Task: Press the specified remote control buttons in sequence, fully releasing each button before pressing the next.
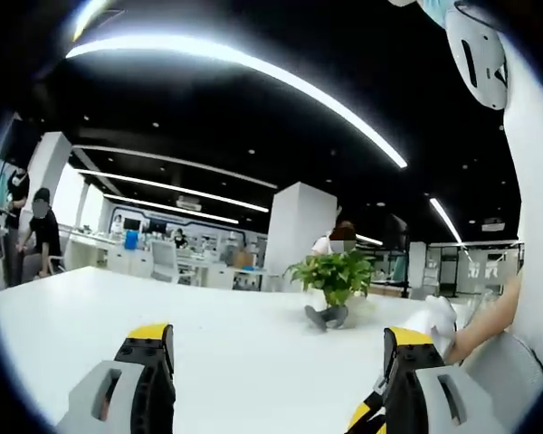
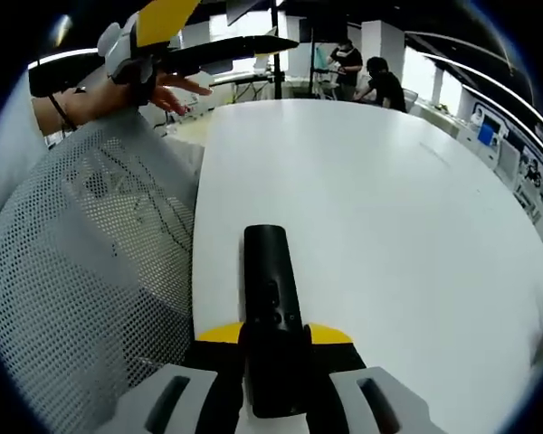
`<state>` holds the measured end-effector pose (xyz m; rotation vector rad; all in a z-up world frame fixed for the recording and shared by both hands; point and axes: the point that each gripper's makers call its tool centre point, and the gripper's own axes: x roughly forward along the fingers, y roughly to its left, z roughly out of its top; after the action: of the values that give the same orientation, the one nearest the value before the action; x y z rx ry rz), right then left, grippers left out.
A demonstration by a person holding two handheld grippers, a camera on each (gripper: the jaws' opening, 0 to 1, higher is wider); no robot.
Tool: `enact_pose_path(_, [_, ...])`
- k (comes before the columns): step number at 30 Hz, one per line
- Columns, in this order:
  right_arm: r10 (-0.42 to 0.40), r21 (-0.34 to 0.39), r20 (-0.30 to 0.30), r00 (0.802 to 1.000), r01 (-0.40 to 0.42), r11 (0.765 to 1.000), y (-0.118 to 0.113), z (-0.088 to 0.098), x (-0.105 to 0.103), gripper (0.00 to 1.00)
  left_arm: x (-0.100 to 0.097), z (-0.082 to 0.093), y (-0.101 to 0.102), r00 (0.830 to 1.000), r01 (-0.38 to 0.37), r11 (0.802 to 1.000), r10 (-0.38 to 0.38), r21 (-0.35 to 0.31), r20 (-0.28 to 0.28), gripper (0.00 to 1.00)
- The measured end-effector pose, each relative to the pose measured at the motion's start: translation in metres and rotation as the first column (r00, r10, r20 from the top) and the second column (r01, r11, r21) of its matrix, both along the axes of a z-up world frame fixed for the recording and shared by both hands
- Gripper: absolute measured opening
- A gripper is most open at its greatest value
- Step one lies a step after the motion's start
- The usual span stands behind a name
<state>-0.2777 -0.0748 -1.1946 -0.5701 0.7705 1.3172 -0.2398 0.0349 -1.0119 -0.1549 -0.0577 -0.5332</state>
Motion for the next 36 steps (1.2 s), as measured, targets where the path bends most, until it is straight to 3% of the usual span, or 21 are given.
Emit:
enact_pose_path(13, [-0.014,-0.035,-0.012,1.000,0.013,0.999,-0.007,0.000,0.034,0.21,0.002,-0.007,0.005,0.999,-0.011,1.000,0.011,0.010,-0.039,0.99])
enact_pose_path(19, [-0.004,-0.045,-0.013,1.000,0.003,0.999,-0.009,-0.001,0.041,0.21,0.002,-0.005,0.006,0.999,-0.018,1.000,0.019,0.010,-0.027,0.99])
enact_pose_path(27, [0.011,-0.065,-0.010,1.000,-0.012,0.998,-0.010,-0.001,0.055,0.21,0.002,-0.012,0.003,0.998,-0.003,1.000,0.003,0.010,-0.067,0.98])
enact_pose_path(36, [0.028,-0.091,0.003,1.000,-0.028,0.995,-0.012,-0.002,0.078,0.21,0.002,-0.009,0.004,0.999,-0.009,1.000,0.010,0.012,-0.052,0.99])
